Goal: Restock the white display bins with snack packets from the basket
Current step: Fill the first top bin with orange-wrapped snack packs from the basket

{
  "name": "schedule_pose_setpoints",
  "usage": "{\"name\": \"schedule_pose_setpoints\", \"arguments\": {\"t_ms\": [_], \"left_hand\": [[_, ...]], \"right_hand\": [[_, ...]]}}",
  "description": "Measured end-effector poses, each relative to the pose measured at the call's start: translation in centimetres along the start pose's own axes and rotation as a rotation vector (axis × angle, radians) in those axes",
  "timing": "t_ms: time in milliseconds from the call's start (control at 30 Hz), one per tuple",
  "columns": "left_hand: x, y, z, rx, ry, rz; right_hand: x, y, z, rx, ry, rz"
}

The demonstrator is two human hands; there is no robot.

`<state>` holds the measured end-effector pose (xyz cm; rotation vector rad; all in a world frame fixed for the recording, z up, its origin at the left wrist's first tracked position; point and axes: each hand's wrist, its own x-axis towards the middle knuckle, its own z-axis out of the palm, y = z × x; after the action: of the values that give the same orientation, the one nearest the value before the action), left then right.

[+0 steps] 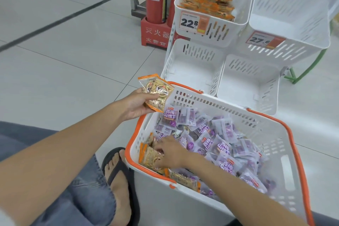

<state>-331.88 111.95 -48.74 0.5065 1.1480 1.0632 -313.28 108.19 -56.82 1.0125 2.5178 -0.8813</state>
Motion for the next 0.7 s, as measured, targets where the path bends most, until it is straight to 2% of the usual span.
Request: {"name": "schedule_pose_setpoints", "arguments": {"t_ms": [33, 67, 200, 267, 300, 400, 467, 533, 633, 700], "left_hand": [[0.0, -0.1, 0.1, -0.006, 0.007, 0.005], [0.1, -0.1, 0.2, -0.016, 0.01, 0.014], [0.0, 0.1, 0.6, 0.021, 0.055, 0.079], [0.0, 0.3, 1.0, 0.03, 0.055, 0.111], [0.0, 0.4, 1.2, 0.028, 0.052, 0.12], [-0.2, 0.9, 2.0, 0.031, 0.024, 0.109], [-0.1, 1.3, 2.7, 0.044, -0.016, 0.07], [-0.6, 1.8, 3.9, 0.057, -0.066, 0.023], [-1.1, 2.2, 6.2, 0.194, -0.173, 0.028], [-0.9, 2.6, 7.7, 0.272, -0.153, 0.119]], "right_hand": [[0.3, 0.3, 0.6, -0.055, 0.065, -0.01], [0.3, 0.6, 0.4, 0.011, 0.14, 0.008], [-1.8, 2.0, -5.4, 0.664, 0.45, 0.147], [-2.8, 3.2, -9.1, 0.881, 0.622, 0.183], [-3.5, 3.9, -10.9, 0.951, 0.647, 0.151], [-5.9, 4.8, -15.6, 0.943, 0.426, 0.033], [-7.2, 4.4, -17.8, 0.757, 0.328, 0.039], [-7.4, 3.9, -18.8, 0.599, 0.394, 0.076], [-6.5, 2.8, -18.9, 0.757, 0.588, 0.055], [-5.7, 2.1, -18.8, 0.787, 0.778, 0.019]]}}
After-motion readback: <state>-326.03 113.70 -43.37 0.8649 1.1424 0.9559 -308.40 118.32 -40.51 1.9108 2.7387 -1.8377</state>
